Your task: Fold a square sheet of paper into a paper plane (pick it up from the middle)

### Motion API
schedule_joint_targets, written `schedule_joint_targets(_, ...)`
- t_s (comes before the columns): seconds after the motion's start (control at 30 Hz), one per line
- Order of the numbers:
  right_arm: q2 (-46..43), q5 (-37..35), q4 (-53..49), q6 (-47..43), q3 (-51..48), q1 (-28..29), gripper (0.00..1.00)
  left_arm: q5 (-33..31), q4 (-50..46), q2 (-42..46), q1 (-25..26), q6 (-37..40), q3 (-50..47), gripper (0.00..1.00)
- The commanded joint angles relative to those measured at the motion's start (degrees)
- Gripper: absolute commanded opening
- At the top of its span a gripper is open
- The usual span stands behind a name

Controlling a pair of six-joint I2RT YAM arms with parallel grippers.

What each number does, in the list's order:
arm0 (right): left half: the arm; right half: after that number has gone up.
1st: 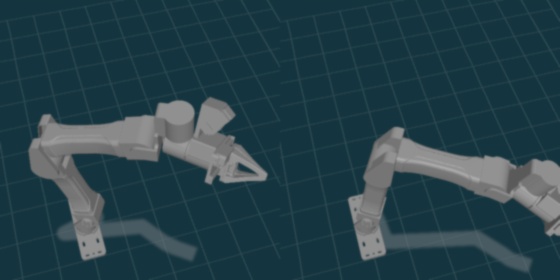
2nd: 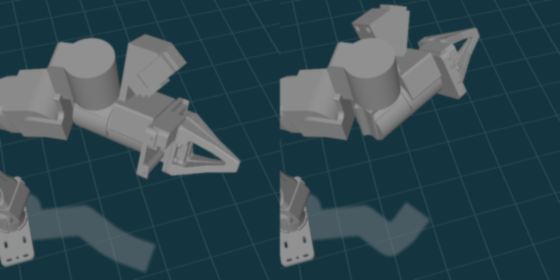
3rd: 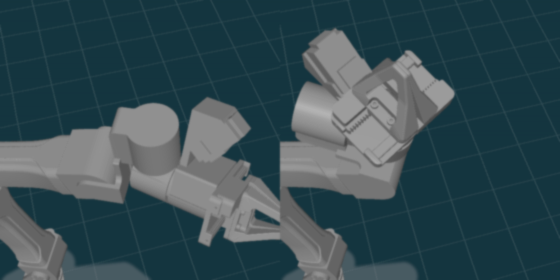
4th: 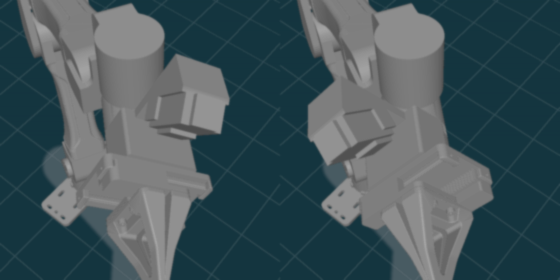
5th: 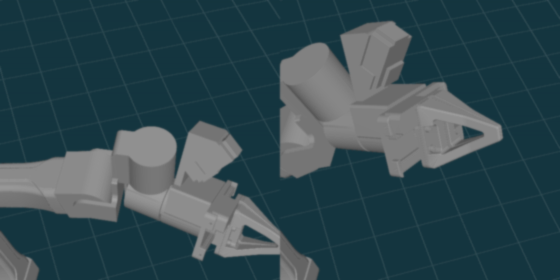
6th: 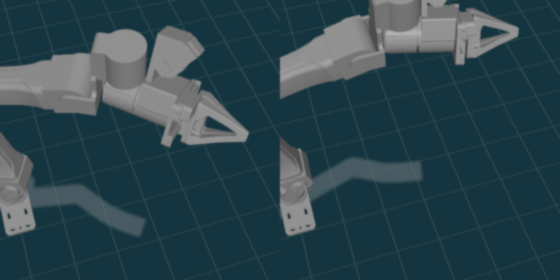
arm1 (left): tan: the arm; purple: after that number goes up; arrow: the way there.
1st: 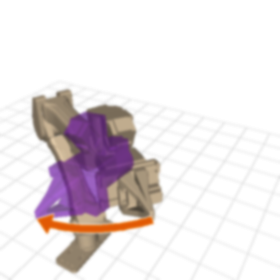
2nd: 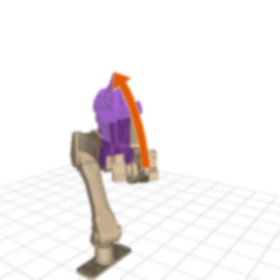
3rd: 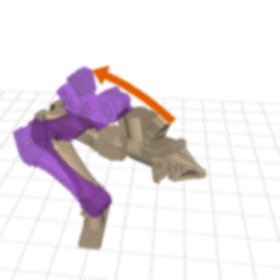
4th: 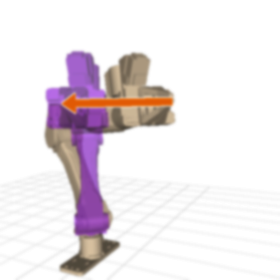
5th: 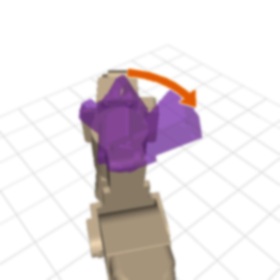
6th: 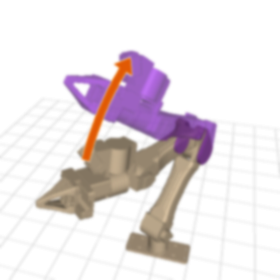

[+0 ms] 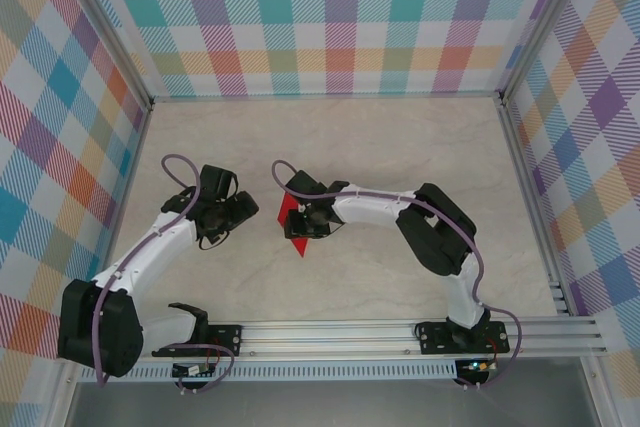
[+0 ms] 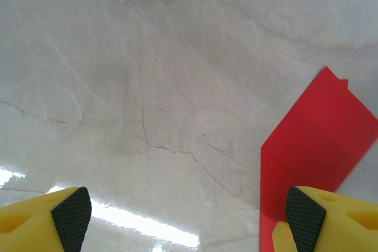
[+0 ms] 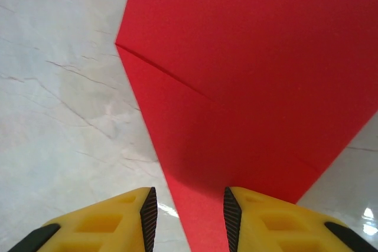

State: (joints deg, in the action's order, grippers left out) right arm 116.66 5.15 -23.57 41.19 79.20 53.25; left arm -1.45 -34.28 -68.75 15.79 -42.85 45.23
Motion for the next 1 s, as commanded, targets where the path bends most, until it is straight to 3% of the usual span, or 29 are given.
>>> schedule_joint_targets(0.0, 1.44, -0.59, -3.96, -5.27, 1.16, -0.31, 0.37, 1.58, 0.09, -1.07, -1.20, 0.00, -0.28, 0.88)
schedule_joint_targets(0.27, -0.78, 0.11, -8.73, -22.21, -4.57, -1.59, 0.37, 2.31, 0.01, -0.72, -1.20, 0.58, -0.49, 0.88)
schedule_joint_targets(0.57, -11.29, 2.85, -9.48, -35.14, -12.14, -3.15, 0.37, 5.39, 1.83, -0.92, -1.20, 0.73, -1.55, 0.88)
schedule_joint_targets(0.7, -14.42, 3.49, -6.80, -29.83, -10.85, -3.15, 0.40, 7.79, 3.24, -1.11, -1.20, 1.35, -1.83, 0.88)
schedule_joint_targets(0.97, -15.61, 2.75, 8.88, -1.38, -16.09, -3.95, 0.38, 13.67, 7.44, -1.17, -1.20, 0.66, -3.61, 0.87)
